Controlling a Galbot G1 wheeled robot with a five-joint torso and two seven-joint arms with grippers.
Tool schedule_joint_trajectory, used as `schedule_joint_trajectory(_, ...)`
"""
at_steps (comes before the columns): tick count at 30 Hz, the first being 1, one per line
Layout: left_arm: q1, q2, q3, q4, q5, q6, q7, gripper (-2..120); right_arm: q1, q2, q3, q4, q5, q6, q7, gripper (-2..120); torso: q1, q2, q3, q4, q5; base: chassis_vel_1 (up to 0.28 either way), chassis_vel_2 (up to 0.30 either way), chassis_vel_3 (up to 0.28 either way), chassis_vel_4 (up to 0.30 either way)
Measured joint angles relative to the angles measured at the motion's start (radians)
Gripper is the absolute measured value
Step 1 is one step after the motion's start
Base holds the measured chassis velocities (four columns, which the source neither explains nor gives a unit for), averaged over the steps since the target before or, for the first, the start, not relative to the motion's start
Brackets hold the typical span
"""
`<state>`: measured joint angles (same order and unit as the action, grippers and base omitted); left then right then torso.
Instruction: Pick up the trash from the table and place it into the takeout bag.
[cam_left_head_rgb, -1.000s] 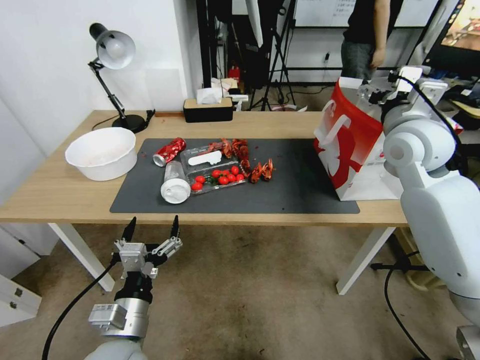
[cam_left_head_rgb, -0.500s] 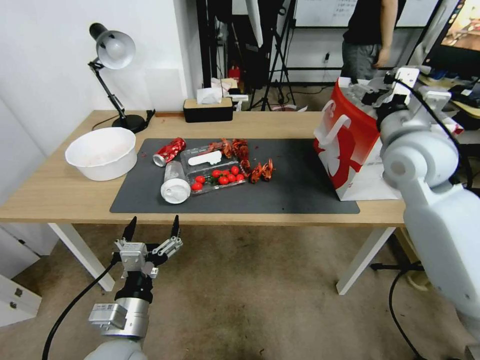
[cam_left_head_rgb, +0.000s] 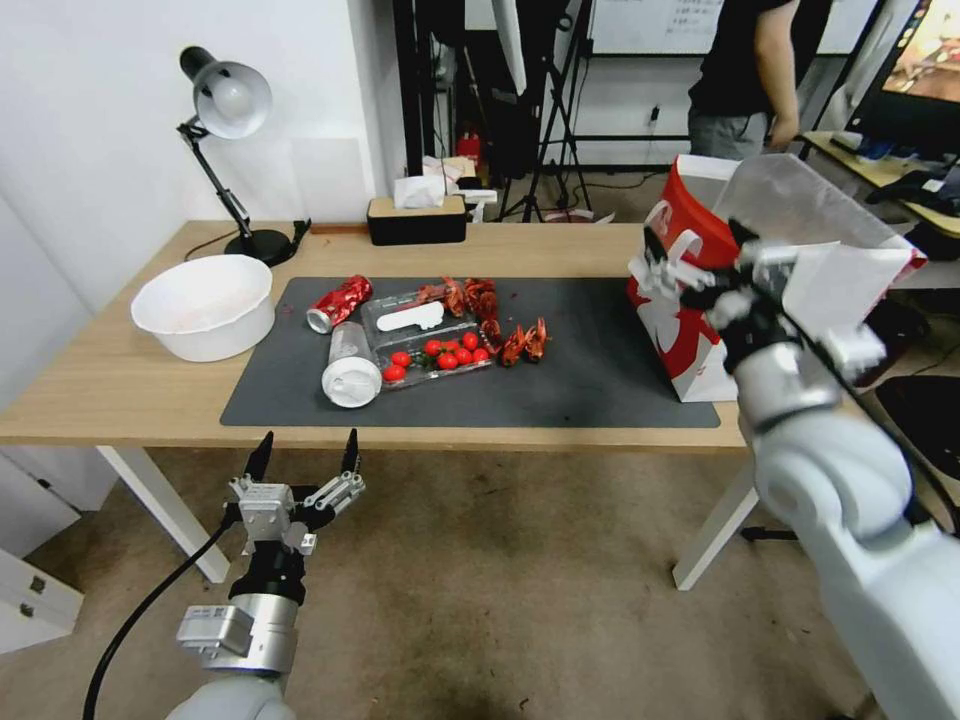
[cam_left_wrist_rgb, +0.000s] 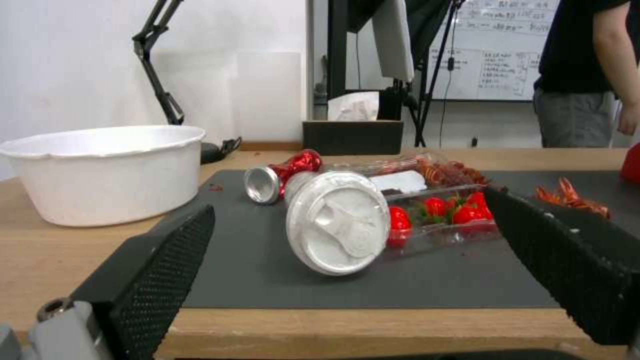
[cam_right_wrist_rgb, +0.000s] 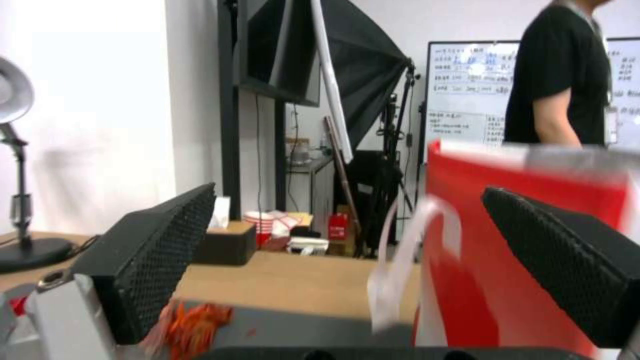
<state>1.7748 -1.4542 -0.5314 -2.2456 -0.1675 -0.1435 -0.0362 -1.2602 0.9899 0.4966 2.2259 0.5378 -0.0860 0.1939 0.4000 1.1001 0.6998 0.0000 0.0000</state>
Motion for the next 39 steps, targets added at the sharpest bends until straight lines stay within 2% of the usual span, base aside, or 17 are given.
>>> schedule_joint_trajectory(4,-0.007,0.002,0.001,0.004,-0.004,0.000,0.000,100,-0.202,0.081,0.021,-0.020,-0.064,0.195,-0.079,100,0.000,0.000,0.000,-0.0001,0.0000,0.000,0.000,0.000,0.000)
schedule_joint_trajectory(5,-0.007,0.002,0.001,0.004,-0.004,0.000,0.000,100,-0.202,0.081,0.021,-0.020,-0.064,0.195,-0.079,100,0.000,0.000,0.000,-0.0001,0.0000,0.000,0.000,0.000,0.000)
schedule_joint_trajectory(8,-0.017,0.005,-0.001,0.010,-0.010,-0.001,0.000,100,-0.318,0.138,0.014,-0.069,-0.094,0.356,-0.115,100,0.000,0.000,0.000,0.0000,0.0001,0.000,0.000,0.000,0.000)
schedule_joint_trajectory(10,-0.020,0.006,-0.001,0.012,-0.012,-0.001,0.000,100,-0.338,0.147,0.013,-0.081,-0.097,0.385,-0.120,100,0.000,0.000,0.000,-0.0001,0.0002,0.000,0.000,0.000,0.000)
schedule_joint_trajectory(12,-0.034,0.012,-0.001,0.018,-0.019,0.001,0.000,100,-0.393,0.172,0.011,-0.118,-0.099,0.455,-0.136,100,0.000,0.000,0.000,0.0000,0.0000,0.000,0.000,0.000,0.000)
schedule_joint_trajectory(17,-0.068,0.033,-0.010,0.033,-0.042,0.008,0.000,100,-0.435,0.202,0.001,-0.186,-0.101,0.534,-0.159,100,0.000,0.000,0.000,0.0000,-0.0001,0.000,0.000,0.000,0.000)
schedule_joint_trajectory(26,-0.152,0.114,-0.013,0.074,-0.114,0.050,-0.002,100,-0.434,0.243,-0.033,-0.305,-0.116,0.586,-0.177,100,0.000,0.000,0.000,0.0000,0.0001,0.000,0.000,0.000,0.000)
schedule_joint_trajectory(39,-0.251,0.208,0.035,0.153,-0.199,0.092,-0.021,100,-0.438,0.257,-0.046,-0.327,-0.139,0.591,-0.177,100,0.000,0.000,0.000,0.0000,0.0000,0.000,0.000,0.000,0.000)
